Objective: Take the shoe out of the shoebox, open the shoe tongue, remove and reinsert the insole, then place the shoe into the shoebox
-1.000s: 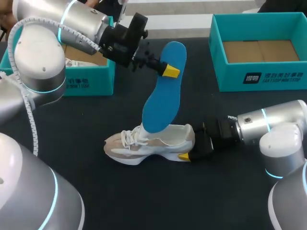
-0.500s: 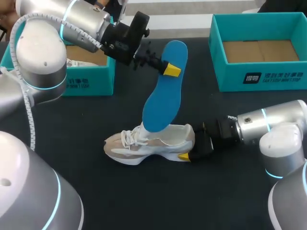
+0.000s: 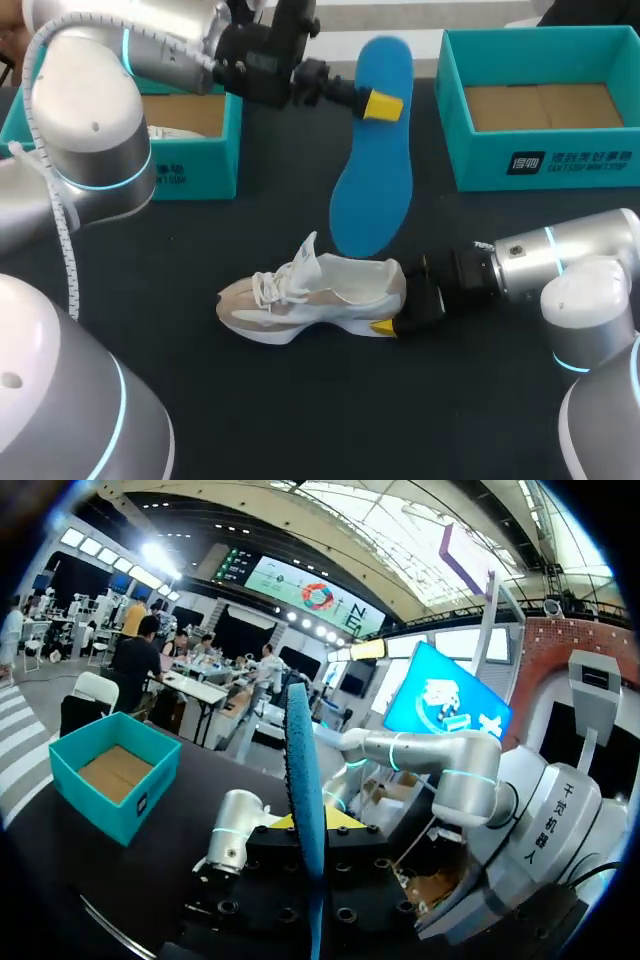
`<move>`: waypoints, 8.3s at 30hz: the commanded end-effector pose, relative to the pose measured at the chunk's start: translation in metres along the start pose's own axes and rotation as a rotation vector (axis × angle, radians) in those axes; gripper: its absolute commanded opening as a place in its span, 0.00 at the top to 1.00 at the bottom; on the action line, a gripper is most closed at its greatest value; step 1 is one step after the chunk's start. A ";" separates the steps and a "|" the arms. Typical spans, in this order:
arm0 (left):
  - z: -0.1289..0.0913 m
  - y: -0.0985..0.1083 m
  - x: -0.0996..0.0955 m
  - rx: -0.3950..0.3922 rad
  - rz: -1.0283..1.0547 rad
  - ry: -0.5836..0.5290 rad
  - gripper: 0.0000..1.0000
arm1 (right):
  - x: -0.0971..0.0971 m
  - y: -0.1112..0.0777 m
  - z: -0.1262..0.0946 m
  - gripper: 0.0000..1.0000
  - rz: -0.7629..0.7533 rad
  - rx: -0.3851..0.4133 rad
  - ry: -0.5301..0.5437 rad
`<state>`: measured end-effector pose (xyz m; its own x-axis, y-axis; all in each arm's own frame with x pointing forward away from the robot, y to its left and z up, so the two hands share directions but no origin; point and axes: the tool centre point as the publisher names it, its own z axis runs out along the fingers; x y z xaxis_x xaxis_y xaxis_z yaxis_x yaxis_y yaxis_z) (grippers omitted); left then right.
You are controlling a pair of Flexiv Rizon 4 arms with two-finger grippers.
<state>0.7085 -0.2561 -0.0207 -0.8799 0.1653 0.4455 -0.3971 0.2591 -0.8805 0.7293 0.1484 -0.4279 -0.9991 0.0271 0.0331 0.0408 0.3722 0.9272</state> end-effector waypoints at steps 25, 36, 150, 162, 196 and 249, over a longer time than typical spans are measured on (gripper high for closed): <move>0.014 -0.052 0.084 0.020 -0.199 0.063 1.00 | -0.001 -0.005 0.008 1.00 0.001 0.005 -0.001; 0.014 -0.052 0.084 0.020 -0.199 0.063 1.00 | -0.001 -0.005 0.008 1.00 0.001 0.005 -0.001; 0.024 -0.007 0.153 0.081 -0.650 0.128 1.00 | 0.021 0.086 -0.053 0.00 0.139 0.692 -0.046; 0.024 -0.007 0.153 0.081 -0.650 0.128 1.00 | 0.012 0.089 -0.050 0.00 0.031 0.886 -0.061; 0.024 -0.007 0.153 0.081 -0.650 0.128 1.00 | -0.006 0.069 -0.059 0.00 0.067 0.956 -0.055; 0.024 -0.007 0.153 0.081 -0.650 0.128 1.00 | -0.025 0.048 0.001 1.00 0.230 0.976 0.026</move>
<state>0.5712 -0.2552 0.0508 -0.4190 0.1140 0.9008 -0.8585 0.2732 -0.4339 0.7541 0.1682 -0.3865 -0.9664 0.1791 0.1842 0.2130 0.9594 0.1846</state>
